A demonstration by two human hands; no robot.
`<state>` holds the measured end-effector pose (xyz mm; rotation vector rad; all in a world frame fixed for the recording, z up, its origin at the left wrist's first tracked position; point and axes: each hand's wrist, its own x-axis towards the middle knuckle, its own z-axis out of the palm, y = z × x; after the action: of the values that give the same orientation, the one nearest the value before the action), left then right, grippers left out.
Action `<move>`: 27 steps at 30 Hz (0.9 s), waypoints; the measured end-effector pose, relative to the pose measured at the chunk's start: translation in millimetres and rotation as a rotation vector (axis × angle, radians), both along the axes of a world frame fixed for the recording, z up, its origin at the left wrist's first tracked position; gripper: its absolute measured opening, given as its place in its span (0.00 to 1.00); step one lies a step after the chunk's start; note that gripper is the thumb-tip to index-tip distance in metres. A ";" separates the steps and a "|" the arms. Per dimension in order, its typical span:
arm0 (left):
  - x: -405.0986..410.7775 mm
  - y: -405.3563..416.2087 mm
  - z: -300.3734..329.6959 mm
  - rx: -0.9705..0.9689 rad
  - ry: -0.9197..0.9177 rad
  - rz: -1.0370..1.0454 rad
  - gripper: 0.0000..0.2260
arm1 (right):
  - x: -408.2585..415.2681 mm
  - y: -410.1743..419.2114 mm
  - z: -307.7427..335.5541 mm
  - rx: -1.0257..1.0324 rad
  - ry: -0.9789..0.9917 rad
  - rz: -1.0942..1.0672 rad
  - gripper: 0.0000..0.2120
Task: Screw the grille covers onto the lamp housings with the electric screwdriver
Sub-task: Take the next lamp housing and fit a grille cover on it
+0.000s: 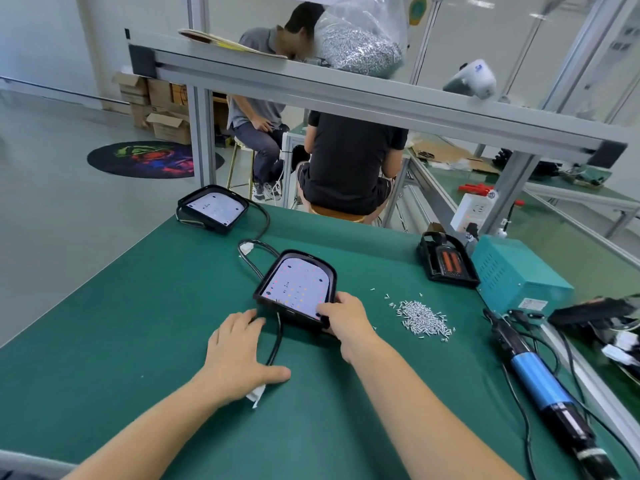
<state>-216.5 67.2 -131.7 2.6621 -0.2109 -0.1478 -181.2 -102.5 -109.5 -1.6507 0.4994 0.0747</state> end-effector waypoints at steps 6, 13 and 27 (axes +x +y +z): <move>10.6 15.1 6.5 0.012 -0.147 -0.122 0.15 | -4.2 -11.8 0.7 0.010 -0.029 0.009 0.09; 34.9 41.6 13.1 0.151 -0.362 -0.168 0.18 | -12.5 -53.3 0.1 -0.041 -0.080 0.084 0.11; 54.2 -17.7 20.1 -0.830 0.142 0.253 0.18 | -16.6 -74.4 3.0 -0.308 -0.265 0.404 0.12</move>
<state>-162.3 49.5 -111.5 1.8213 0.1005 -0.1289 -197.8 -177.0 -106.5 -2.0097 -0.0336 0.0780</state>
